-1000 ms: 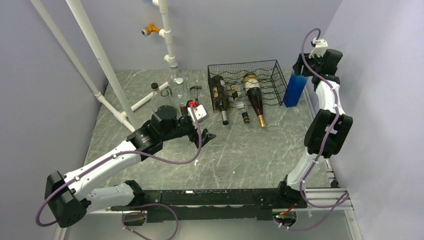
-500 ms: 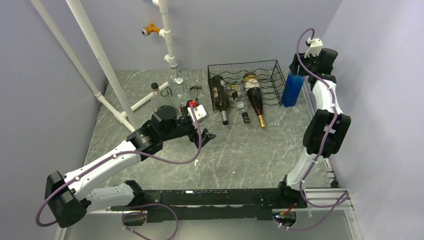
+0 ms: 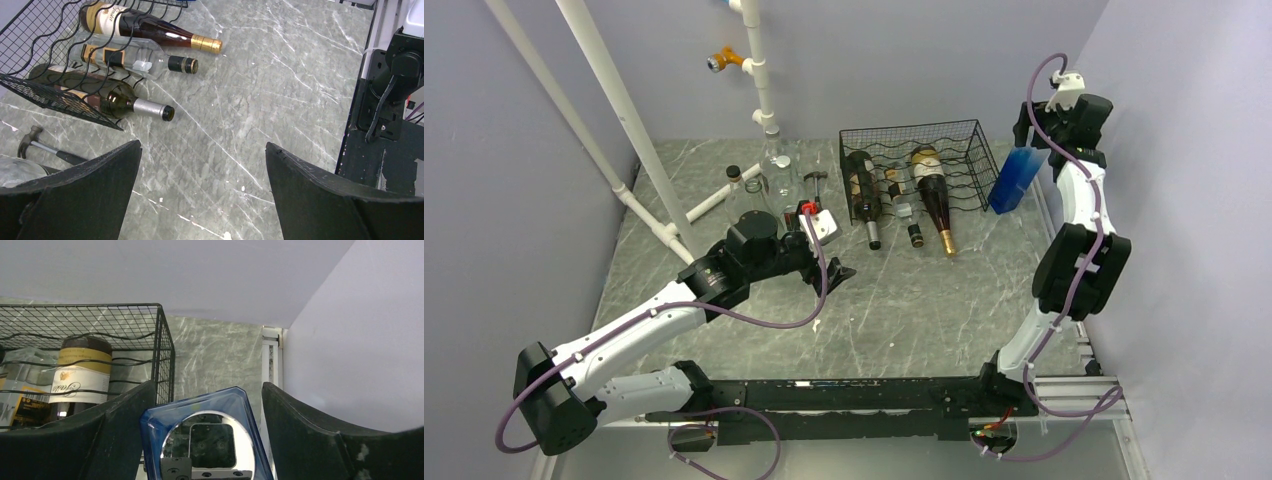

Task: Take the wine bottle off the wine rack
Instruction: Place the wine bottle at the center of the board.

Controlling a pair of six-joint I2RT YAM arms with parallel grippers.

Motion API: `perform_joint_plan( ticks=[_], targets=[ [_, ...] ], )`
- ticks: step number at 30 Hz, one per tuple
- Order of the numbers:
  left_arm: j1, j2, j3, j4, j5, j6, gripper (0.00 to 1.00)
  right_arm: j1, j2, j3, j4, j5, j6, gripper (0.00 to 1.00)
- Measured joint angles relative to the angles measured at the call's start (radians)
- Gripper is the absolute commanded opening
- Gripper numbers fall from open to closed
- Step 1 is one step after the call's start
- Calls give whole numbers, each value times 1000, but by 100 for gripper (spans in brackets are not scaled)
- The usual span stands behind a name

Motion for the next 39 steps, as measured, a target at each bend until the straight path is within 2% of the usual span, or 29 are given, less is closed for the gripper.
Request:
perform_joint_plan(
  ticks=[11,27,33,39],
  targets=[
    [0,0,0,0,0,0,99,-11,-56,0,-7,-29,19,86],
    [0,-13,0,0,0,1,99,-19,-303,6,-102,-55,-7,91],
    [0,-13,0,0,-1,9,100,-19,-455,-36,-163,-129,-43,92],
    [0,-13,0,0,-2,18,100,-19,-572,-144,-210,-254,-59,92]
  ],
)
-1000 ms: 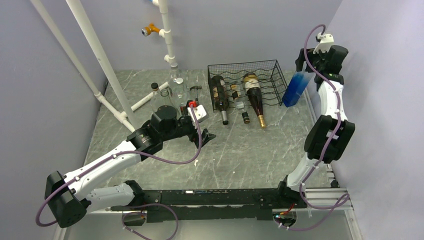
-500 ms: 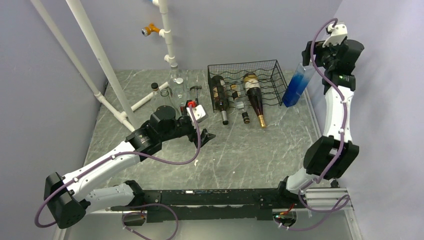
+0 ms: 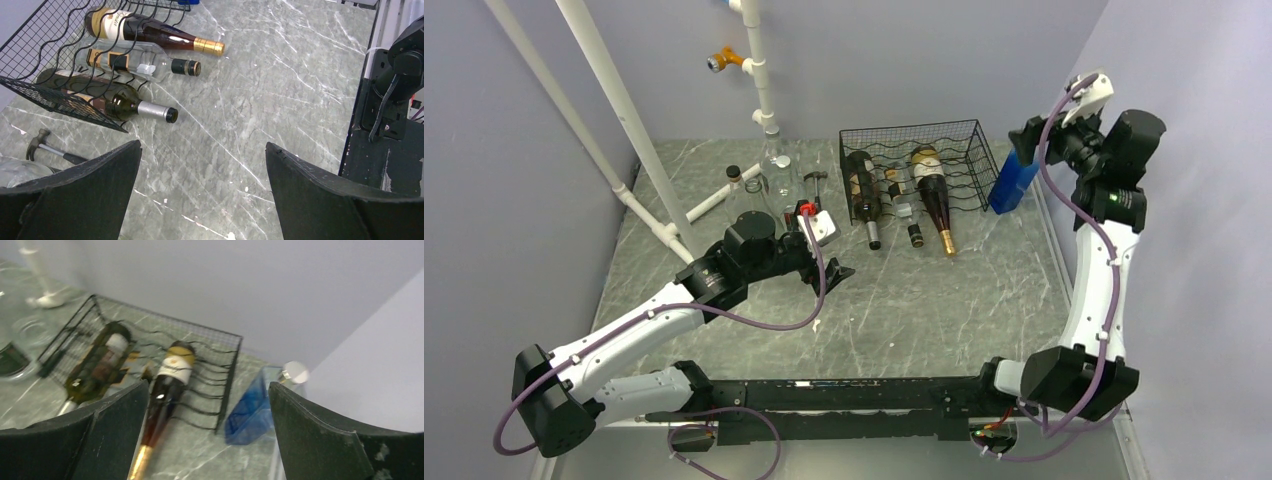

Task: Take the wine bottle off the wine rack
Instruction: Place the wine bottle at the center of the board.

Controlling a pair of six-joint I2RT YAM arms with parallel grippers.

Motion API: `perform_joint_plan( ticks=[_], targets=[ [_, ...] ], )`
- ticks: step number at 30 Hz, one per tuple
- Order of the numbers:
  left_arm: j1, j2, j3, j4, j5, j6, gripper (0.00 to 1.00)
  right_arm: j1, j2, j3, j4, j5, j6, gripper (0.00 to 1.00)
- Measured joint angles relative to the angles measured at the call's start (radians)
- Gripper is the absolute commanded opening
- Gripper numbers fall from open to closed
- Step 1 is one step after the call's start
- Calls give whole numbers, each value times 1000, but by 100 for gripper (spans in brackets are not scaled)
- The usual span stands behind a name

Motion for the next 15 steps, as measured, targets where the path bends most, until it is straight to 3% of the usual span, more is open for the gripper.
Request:
perform_joint_plan(
  ticks=[15],
  targets=[
    [0,0,0,-8,0,1,99,3,-138,-362,0,-330,89,99]
  ],
)
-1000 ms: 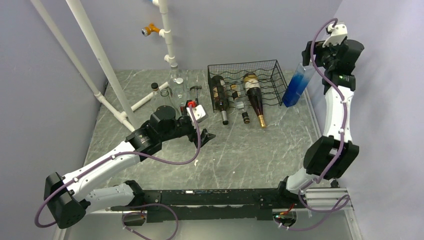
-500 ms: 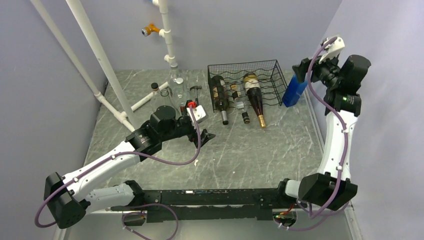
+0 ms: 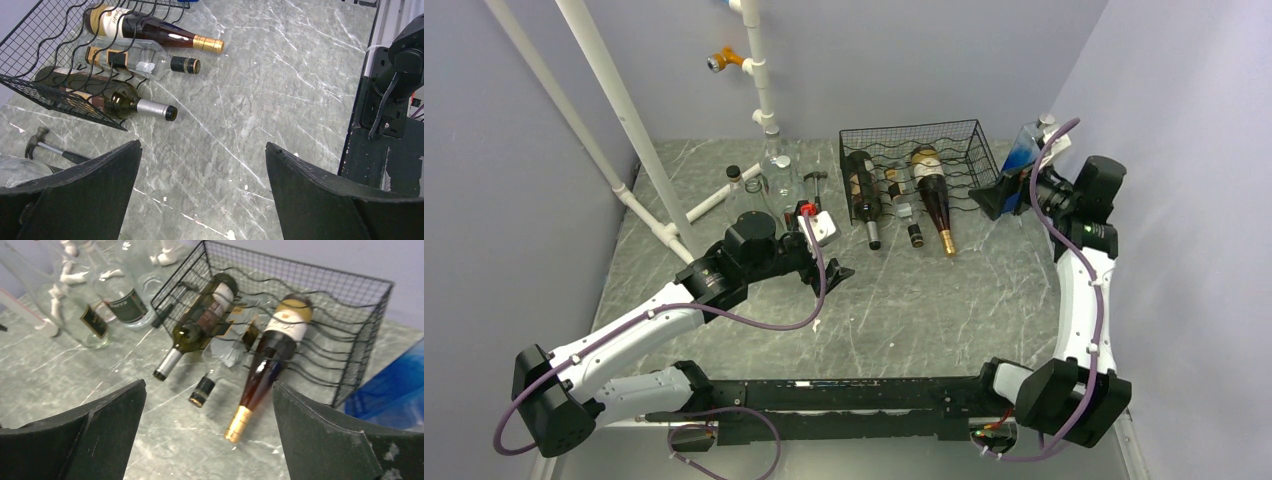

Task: Take the wine bottle off the wine rack
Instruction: Place the wine bottle at the center of the board, then pick up the wine bottle from the wine rack.

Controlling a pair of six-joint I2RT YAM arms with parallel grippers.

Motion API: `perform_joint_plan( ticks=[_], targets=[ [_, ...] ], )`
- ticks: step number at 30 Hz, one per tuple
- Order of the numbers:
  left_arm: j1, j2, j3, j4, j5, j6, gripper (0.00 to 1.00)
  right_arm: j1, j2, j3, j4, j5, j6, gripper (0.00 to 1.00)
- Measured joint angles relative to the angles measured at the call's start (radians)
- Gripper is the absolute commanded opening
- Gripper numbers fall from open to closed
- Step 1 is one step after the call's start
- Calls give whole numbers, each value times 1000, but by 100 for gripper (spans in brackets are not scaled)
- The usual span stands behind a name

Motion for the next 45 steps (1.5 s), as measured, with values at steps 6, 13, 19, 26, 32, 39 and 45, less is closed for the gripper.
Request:
perform_joint_plan(
  ticks=[6,13,19,26,32,39,45],
  targets=[
    [0,0,0,-1,0,0,100,31,-16,-116,31,-47,28,100],
    [0,0,0,-1,0,4,100,86,-19,-224,96,-45,45,100],
    [0,0,0,-2,1,7,100,158,-19,-290,99,-8,24,100],
    [0,0,0,-3,1,7,100,227,-9,-303,115,100,-12,100],
    [0,0,0,-3,0,8,100,290,39,-323,141,224,-16,100],
    [0,0,0,-6,0,8,99,396,116,-332,172,384,-3,100],
    [0,1,0,-6,-2,13,99,482,273,-278,155,515,19,97]
  ],
)
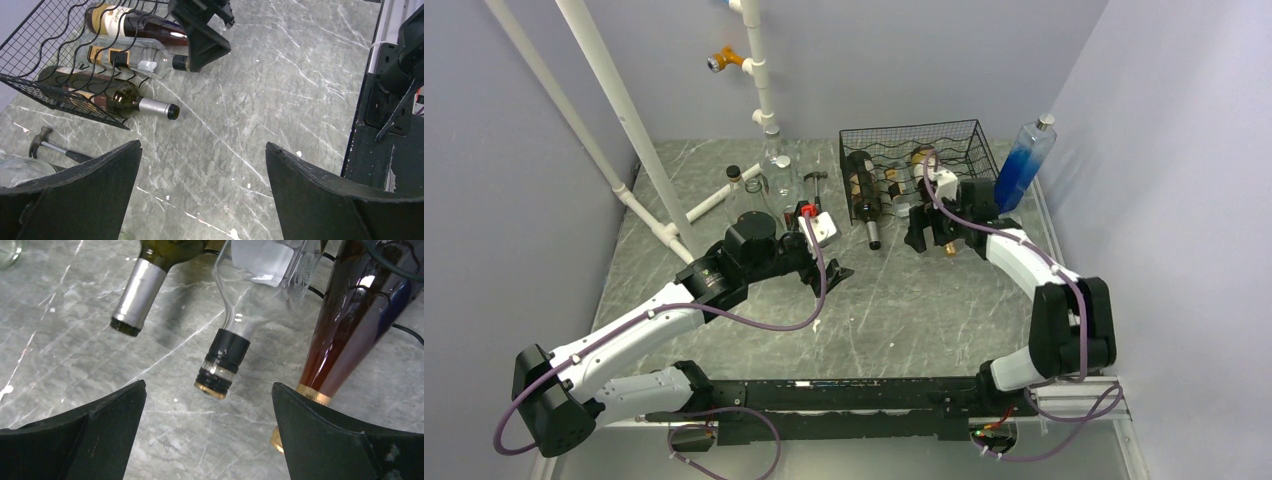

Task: Take the wine bottle off the wine rack
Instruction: Pick up the wine bottle from the wine rack.

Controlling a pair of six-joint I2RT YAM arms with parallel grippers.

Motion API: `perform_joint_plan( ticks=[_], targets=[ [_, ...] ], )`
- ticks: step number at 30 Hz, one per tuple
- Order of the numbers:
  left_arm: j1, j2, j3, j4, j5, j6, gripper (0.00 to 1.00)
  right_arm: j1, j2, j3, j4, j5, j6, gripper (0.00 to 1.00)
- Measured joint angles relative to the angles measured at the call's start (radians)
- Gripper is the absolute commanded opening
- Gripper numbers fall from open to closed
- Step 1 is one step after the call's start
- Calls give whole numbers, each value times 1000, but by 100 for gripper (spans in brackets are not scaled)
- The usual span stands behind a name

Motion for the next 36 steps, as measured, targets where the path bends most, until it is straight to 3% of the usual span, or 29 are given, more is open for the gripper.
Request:
perform_joint_plan(
  ticks=[11,26,29,36],
  targets=[
    [0,0,0,0,-6,10,99,74,221,215,-64,157,45,72],
    [0,0,0,0,-13,13,99,116,377,293,-128,261,84,56],
    [0,0,0,0,-13,13,99,119,388,294,-129,272,87,47],
    [0,0,0,0,-13,13,100,108,394,295,-136,327,106,14]
  ],
)
